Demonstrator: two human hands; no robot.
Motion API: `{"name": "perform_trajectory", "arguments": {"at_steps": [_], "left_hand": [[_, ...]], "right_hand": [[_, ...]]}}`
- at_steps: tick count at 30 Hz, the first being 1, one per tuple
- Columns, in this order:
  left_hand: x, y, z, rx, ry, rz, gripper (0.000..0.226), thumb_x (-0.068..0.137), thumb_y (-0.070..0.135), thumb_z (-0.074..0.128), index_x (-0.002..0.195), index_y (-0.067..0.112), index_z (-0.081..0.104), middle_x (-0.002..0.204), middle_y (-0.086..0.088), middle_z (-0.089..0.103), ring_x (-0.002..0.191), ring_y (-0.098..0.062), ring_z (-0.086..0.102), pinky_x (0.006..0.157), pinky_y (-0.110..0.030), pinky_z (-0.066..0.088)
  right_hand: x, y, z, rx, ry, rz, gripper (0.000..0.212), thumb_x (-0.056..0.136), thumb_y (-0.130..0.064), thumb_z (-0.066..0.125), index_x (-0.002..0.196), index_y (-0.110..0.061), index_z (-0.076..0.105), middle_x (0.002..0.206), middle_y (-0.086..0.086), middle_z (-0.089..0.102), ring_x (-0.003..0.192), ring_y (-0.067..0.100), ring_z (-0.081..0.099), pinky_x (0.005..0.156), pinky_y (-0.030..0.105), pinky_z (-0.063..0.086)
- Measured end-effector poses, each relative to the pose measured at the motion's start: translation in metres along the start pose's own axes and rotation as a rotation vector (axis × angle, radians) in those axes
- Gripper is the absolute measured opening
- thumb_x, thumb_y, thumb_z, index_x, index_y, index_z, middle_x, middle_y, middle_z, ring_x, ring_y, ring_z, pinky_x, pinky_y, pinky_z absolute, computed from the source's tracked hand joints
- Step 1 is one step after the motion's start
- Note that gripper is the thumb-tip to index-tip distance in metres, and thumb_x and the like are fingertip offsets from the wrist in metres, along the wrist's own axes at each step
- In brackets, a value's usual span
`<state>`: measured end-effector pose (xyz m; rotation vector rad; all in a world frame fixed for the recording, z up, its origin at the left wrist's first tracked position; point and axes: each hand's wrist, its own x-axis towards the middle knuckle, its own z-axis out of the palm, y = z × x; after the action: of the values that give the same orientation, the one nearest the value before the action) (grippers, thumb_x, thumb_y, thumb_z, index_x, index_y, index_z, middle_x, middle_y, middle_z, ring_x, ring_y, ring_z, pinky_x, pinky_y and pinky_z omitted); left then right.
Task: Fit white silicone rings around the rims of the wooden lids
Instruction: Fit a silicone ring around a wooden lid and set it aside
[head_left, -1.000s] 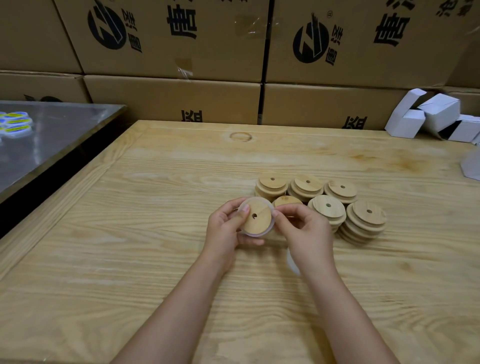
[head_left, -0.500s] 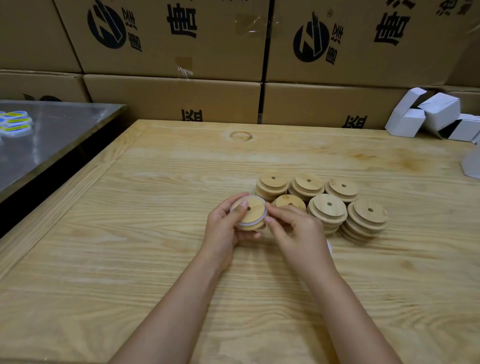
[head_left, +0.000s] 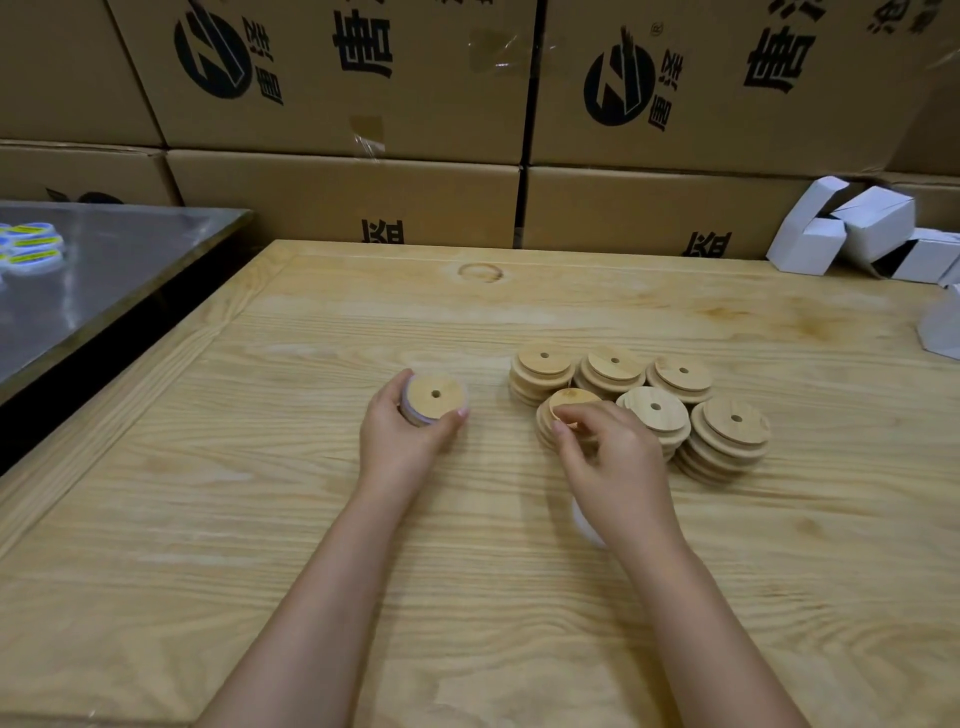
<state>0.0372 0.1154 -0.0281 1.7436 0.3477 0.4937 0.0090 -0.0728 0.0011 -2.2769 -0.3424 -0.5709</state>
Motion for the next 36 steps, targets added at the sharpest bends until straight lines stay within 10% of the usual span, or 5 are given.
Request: {"name": "perform_trajectory", "arguments": {"at_steps": [8, 20, 26, 32, 36], "left_hand": [[0.016, -0.012, -0.014, 0.412, 0.138, 0.074, 0.075, 0.072, 0.018, 0.077, 0.136, 0.0, 0.041, 0.135, -0.018, 0.047, 0.13, -0.027, 0.037, 0.102, -0.023, 0.023], [0.01, -0.014, -0.011, 0.734, 0.22, 0.066, 0.071, 0.082, 0.041, 0.063, 0.135, 0.0, 0.038, 0.128, -0.02, 0.054, 0.125, -0.034, 0.043, 0.11, -0.045, 0.022], [0.009, -0.015, -0.011, 0.845, 0.087, -0.003, 0.067, 0.09, 0.046, 0.049, 0.142, 0.007, 0.032, 0.151, -0.031, 0.012, 0.143, -0.037, 0.0, 0.115, -0.045, -0.002], [-0.001, -0.006, -0.01, 0.552, 0.148, 0.265, 0.048, 0.089, 0.026, 0.059, 0.132, 0.009, 0.047, 0.148, -0.02, 0.028, 0.141, -0.032, 0.016, 0.115, -0.043, 0.014], [-0.017, 0.008, 0.001, -0.121, -0.014, 0.176, 0.019, 0.093, 0.005, 0.052, 0.094, 0.02, 0.063, 0.088, -0.002, 0.069, 0.08, -0.013, 0.065, 0.073, -0.026, 0.052]], "right_hand": [[0.0, 0.002, -0.001, -0.016, -0.008, -0.013, 0.015, 0.088, -0.012, 0.061, 0.099, -0.009, 0.07, 0.096, 0.0, 0.067, 0.094, 0.021, 0.059, 0.085, 0.031, 0.045], [-0.001, 0.004, 0.001, -0.126, 0.012, -0.079, 0.014, 0.085, -0.007, 0.063, 0.097, -0.006, 0.07, 0.095, 0.005, 0.068, 0.091, 0.025, 0.058, 0.083, 0.035, 0.046], [-0.003, 0.006, 0.003, -0.343, -0.094, -0.14, 0.029, 0.075, -0.006, 0.07, 0.104, -0.002, 0.067, 0.107, 0.009, 0.066, 0.102, 0.03, 0.059, 0.091, 0.038, 0.045], [-0.003, 0.004, 0.005, -0.401, -0.172, -0.094, 0.039, 0.078, -0.005, 0.065, 0.117, -0.005, 0.061, 0.118, 0.006, 0.06, 0.112, 0.027, 0.052, 0.096, 0.036, 0.041], [-0.004, 0.002, 0.006, -0.406, -0.118, -0.081, 0.034, 0.07, 0.005, 0.067, 0.103, -0.003, 0.066, 0.104, 0.009, 0.062, 0.095, 0.03, 0.056, 0.08, 0.041, 0.048]]}}
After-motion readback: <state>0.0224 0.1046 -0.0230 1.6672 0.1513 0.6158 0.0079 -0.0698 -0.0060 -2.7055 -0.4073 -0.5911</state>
